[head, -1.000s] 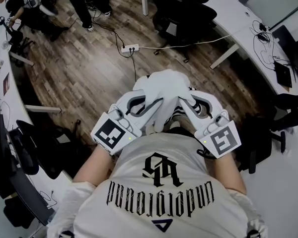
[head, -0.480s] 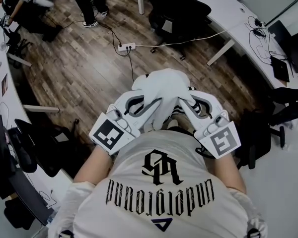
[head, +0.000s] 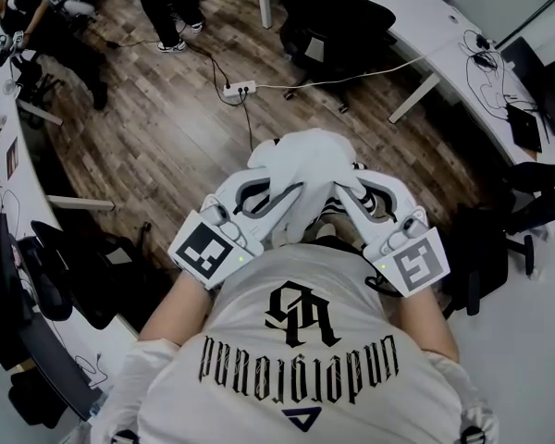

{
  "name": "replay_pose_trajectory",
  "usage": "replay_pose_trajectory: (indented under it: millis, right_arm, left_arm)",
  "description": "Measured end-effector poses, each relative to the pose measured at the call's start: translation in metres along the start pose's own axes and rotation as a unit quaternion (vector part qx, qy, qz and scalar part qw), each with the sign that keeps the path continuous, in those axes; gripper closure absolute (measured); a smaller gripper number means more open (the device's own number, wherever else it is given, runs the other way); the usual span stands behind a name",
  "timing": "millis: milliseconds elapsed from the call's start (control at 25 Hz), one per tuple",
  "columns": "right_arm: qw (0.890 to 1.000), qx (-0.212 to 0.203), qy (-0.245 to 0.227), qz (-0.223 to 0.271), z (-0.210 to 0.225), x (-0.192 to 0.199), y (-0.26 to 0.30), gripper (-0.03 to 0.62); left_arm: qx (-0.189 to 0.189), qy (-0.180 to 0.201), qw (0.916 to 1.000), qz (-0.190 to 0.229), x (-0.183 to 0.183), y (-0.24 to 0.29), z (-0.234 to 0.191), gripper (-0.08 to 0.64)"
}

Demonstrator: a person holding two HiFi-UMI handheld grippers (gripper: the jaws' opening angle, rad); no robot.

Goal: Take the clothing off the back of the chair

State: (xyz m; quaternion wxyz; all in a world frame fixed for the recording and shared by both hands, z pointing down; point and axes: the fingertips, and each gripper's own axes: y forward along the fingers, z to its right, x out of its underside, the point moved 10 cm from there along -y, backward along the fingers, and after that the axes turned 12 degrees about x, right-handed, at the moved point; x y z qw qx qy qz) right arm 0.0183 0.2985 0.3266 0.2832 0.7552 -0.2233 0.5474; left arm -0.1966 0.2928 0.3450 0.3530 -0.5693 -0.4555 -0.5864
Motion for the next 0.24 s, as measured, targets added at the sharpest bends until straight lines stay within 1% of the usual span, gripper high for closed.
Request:
replay_pose_trajectory:
  millis: [240]
  right_arm:
    - [1.000,-0.001,0.001,-0.007,-0.0060,-0.0019,0.0014,0.538]
  left_arm:
    - [-0.002,-0.010,0.9999,0.005,0.0021,-0.0078,0.0015,0.460]
